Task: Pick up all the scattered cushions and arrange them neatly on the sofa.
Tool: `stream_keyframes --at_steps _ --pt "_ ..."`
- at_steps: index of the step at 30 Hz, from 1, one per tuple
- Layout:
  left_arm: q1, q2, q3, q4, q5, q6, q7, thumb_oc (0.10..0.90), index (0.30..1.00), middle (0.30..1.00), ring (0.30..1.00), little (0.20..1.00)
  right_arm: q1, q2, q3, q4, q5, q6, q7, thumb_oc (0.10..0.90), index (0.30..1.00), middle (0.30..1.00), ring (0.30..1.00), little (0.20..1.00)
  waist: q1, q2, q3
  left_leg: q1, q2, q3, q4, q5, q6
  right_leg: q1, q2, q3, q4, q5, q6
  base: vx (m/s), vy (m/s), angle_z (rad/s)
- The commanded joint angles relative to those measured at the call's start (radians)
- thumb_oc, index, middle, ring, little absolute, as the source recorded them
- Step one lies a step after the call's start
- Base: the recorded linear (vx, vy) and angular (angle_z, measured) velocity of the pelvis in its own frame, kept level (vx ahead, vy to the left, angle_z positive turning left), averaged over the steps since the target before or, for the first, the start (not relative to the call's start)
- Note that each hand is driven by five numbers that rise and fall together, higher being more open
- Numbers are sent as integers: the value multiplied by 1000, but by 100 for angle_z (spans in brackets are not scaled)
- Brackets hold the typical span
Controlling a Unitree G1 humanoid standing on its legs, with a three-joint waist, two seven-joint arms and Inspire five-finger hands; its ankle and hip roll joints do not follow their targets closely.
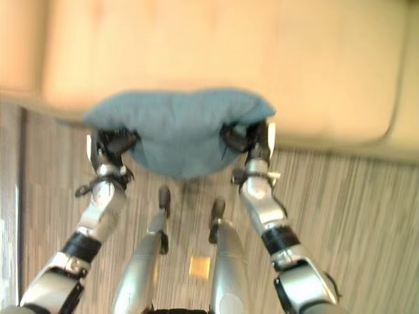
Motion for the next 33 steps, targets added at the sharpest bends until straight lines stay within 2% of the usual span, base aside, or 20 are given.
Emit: stream_keyframes --at_steps 1,2,4,6,7,8,11,12,13,15,17,18,20,22,24,26,27,30,31,33 --pt "-104 -52 -45 -104 94 -125 -86 400 300 300 300 300 -69 38 -11 -175 -118 -119 66 400 300 300 300 300 4 -52 -85 -26 19 56 206 -85 -35 249 9 -10 -340 81 46 210 57 60" --pt "-50 -53 -28 -130 86 -122 -100 400 300 300 300 300 -22 36 -32 -205 -146 -115 77 400 300 300 300 300 11 -63 -111 2 48 70 151 -91 -27 274 5 -25 -342 78 58 431 171 57" --pt "48 -44 -15 -151 108 -111 -101 400 300 300 300 300 91 21 -108 -253 -231 -107 71 400 300 300 300 300 43 -97 -167 47 95 59 -36 -25 -49 415 -7 -42 -391 84 94 480 234 39" --pt "80 -48 -6 -151 88 -115 -114 400 300 300 300 300 117 -2 -123 -264 -282 -90 72 400 300 300 300 300 48 -93 -186 112 101 38 -111 -24 -51 449 -6 -42 -401 86 112 322 299 29" --pt "133 -38 -12 -150 102 -93 -131 400 300 300 300 300 174 -15 -150 -278 -317 -76 91 400 300 300 300 300 42 -103 -232 164 73 26 -129 -36 -46 488 -40 -42 -392 121 144 388 387 0" --pt "134 -38 -13 -151 103 -93 -131 400 300 300 300 300 175 -15 -151 -279 -317 -76 91 400 300 300 300 300 42 -102 -234 161 73 25 -129 -33 -45 486 -39 -43 -394 125 144 373 402 -17" --pt "177 -9 -22 -136 130 -63 -150 400 300 300 300 300 230 -10 -175 -273 -312 -59 113 400 300 300 300 300 36 -140 -272 218 18 51 -103 -93 6 484 -116 -3 -314 234 184 278 433 -30" --pt "193 12 -28 -124 170 -38 -148 400 300 300 300 300 249 17 -184 -269 -304 -59 116 400 300 300 300 300 32 -143 -273 261 -10 83 -103 -125 43 468 -178 6 -210 334 201 210 418 -19" --pt "192 12 -28 -124 170 -38 -148 400 300 300 300 300 249 17 -185 -269 -304 -59 116 400 300 300 300 300 32 -143 -276 257 -10 84 -103 -122 44 465 -177 6 -212 337 201 204 456 -3" --pt "198 39 -41 -117 239 -12 -154 400 300 300 300 300 286 54 -208 -262 -294 -67 107 400 300 300 300 300 18 -122 -268 335 -22 93 -135 -153 76 430 -205 6 -57 349 182 200 357 -15" --pt "191 37 -47 -116 247 -10 -147 400 300 300 300 300 298 57 -219 -268 -295 -72 97 400 300 300 300 300 1 -116 -262 351 -29 80 -144 -155 81 396 -166 49 -22 323 164 193 232 -13" --pt "178 30 -53 -109 268 -17 -151 400 300 300 300 300 316 63 -240 -285 -302 -82 91 400 300 300 300 300 -23 -109 -252 371 -40 67 -157 -159 85 339 -83 108 -20 254 147 250 194 6" --pt "170 32 -61 -100 282 -16 -155 400 300 300 300 300 314 63 -261 -303 -320 -97 73 400 300 300 300 300 -36 -107 -247 395 -43 71 -165 -175 82 316 -29 104 -82 174 131 189 80 32" --pt "169 35 -58 -102 284 -15 -161 400 300 300 300 300 313 55 -267 -314 -353 -104 59 400 300 300 300 300 -39 -106 -249 408 -40 80 -171 -187 78 309 -13 79 -148 157 130 128 0 18" --pt "169 36 -54 -97 282 -16 -165 400 300 300 300 300 316 55 -260 -310 -375 -108 52 400 300 300 300 300 -44 -113 -245 440 -45 91 -169 -212 75 283 8 37 -252 175 138 191 -32 -4" --pt "182 32 -26 -101 261 -23 -166 400 300 300 300 300 308 42 -229 -275 -411 -96 55 400 300 300 300 300 -33 -113 -246 499 -52 120 -165 -260 64 264 16 -85 -359 204 161 267 -54 -24" --pt "184 32 -25 -103 260 -23 -167 400 300 300 300 300 308 41 -227 -274 -412 -96 53 400 300 300 300 300 -36 -115 -241 492 -56 126 -160 -248 66 268 12 -98 -374 225 152 200 -81 -60" --pt "207 17 -27 -118 252 -25 -181 400 300 300 300 300 322 39 -225 -268 -415 -92 61 400 300 300 300 300 -34 -121 -258 500 -66 123 -139 -264 65 330 27 -69 -442 226 142 108 -74 -8" --pt "222 4 -29 -120 267 -29 -176 400 300 300 300 300 345 37 -243 -276 -407 -106 55 400 300 300 300 300 -39 -108 -273 519 -55 135 -137 -276 58 352 46 -26 -446 218 134 115 -71 24" --pt "226 7 -28 -115 281 -26 -176 400 300 300 300 300 349 25 -249 -281 -442 -105 31 400 300 300 300 300 -41 -100 -282 526 -53 140 -133 -282 57 363 47 -24 -448 215 131 168 -117 -8"
